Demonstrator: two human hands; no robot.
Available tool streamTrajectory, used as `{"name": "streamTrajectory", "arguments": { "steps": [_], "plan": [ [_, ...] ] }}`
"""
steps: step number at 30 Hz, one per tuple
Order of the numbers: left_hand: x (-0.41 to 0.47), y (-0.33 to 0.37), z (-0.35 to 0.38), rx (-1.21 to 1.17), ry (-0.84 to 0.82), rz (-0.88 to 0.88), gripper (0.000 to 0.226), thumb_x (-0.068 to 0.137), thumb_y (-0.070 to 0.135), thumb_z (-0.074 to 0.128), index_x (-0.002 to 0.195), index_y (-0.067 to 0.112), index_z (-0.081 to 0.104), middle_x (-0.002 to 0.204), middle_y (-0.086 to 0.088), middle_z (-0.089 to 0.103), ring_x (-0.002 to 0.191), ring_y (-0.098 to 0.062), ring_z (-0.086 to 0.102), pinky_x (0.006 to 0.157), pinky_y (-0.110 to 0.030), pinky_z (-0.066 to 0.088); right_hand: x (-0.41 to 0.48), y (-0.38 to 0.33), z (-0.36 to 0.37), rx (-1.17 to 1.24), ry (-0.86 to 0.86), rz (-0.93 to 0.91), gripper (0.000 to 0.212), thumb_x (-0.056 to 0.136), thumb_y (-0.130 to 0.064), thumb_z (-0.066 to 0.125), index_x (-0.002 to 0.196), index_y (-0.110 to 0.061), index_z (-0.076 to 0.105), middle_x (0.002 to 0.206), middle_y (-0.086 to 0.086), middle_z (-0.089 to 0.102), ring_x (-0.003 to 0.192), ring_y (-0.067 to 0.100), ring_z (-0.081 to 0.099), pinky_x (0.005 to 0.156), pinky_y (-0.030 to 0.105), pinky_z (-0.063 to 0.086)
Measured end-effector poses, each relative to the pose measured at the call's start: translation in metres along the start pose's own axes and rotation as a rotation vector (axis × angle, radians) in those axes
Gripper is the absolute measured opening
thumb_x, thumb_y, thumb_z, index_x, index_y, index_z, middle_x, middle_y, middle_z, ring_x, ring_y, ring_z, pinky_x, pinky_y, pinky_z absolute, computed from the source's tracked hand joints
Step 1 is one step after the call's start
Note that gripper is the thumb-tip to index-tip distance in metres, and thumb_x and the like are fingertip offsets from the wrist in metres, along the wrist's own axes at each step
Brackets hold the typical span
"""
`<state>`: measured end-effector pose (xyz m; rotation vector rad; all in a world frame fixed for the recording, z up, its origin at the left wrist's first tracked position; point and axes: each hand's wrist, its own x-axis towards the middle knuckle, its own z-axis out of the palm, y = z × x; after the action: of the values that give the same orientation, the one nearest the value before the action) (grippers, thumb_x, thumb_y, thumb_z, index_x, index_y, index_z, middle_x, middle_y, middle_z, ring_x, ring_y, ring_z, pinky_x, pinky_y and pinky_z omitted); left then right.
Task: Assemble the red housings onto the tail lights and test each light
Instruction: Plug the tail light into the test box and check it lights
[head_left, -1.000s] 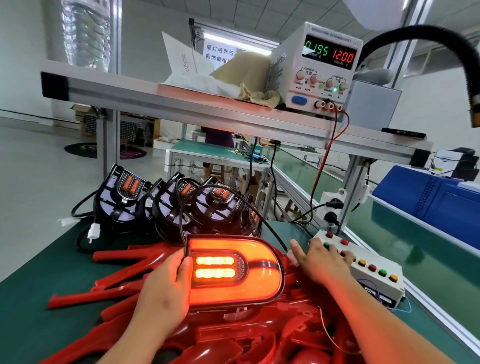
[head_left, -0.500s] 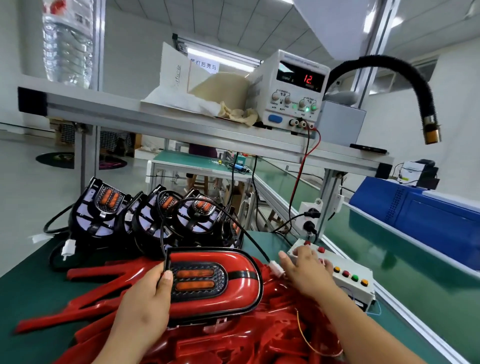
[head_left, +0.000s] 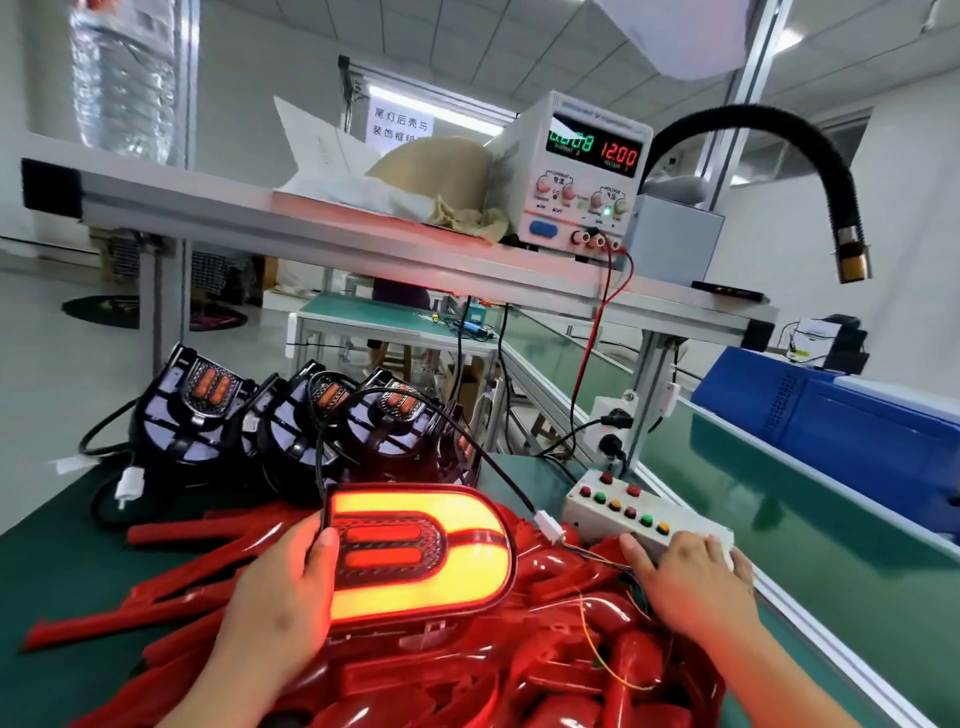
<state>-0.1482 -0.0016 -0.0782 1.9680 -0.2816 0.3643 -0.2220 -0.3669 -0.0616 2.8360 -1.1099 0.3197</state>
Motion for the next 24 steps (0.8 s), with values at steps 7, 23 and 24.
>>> {"name": "streamTrajectory", "arguments": {
  "steps": [7,23,24],
  "plan": [
    [0.001,0.001,0.000,0.000,-0.005,0.013,0.026,0.102,0.026,0.041,0.092,0.044,0.055,0.083,0.027,0.056,0.081,0.009,0.050,0.068,-0.017,0.035,0.003,0.001,0.003,-0.053,-0.025,-0.002,0.100,0.081,-0.081,0.004,0.138,-0.008,0.043,0.148,0.013,0.042,0.142,0.025,0.030,0.121,0.045,0.011],
    [-0.003,0.005,-0.003,-0.038,-0.032,-0.028,0.029,0.103,0.030,0.038,0.121,0.034,0.060,0.089,0.028,0.055,0.086,0.010,0.048,0.076,-0.015,0.037,0.009,-0.005,-0.005,-0.035,-0.047,0.004,0.086,0.086,-0.077,0.010,0.129,-0.014,0.049,0.146,0.006,0.045,0.145,0.022,0.023,0.118,0.049,0.004],
    [-0.004,0.005,-0.003,-0.041,-0.030,-0.043,0.032,0.103,0.030,0.038,0.127,0.030,0.059,0.090,0.029,0.052,0.086,0.009,0.047,0.080,-0.020,0.037,0.010,-0.008,-0.006,-0.020,-0.034,-0.021,0.082,0.087,-0.076,0.012,0.130,-0.015,0.048,0.150,0.005,0.040,0.148,0.020,0.015,0.118,0.050,0.001]
  ]
}}
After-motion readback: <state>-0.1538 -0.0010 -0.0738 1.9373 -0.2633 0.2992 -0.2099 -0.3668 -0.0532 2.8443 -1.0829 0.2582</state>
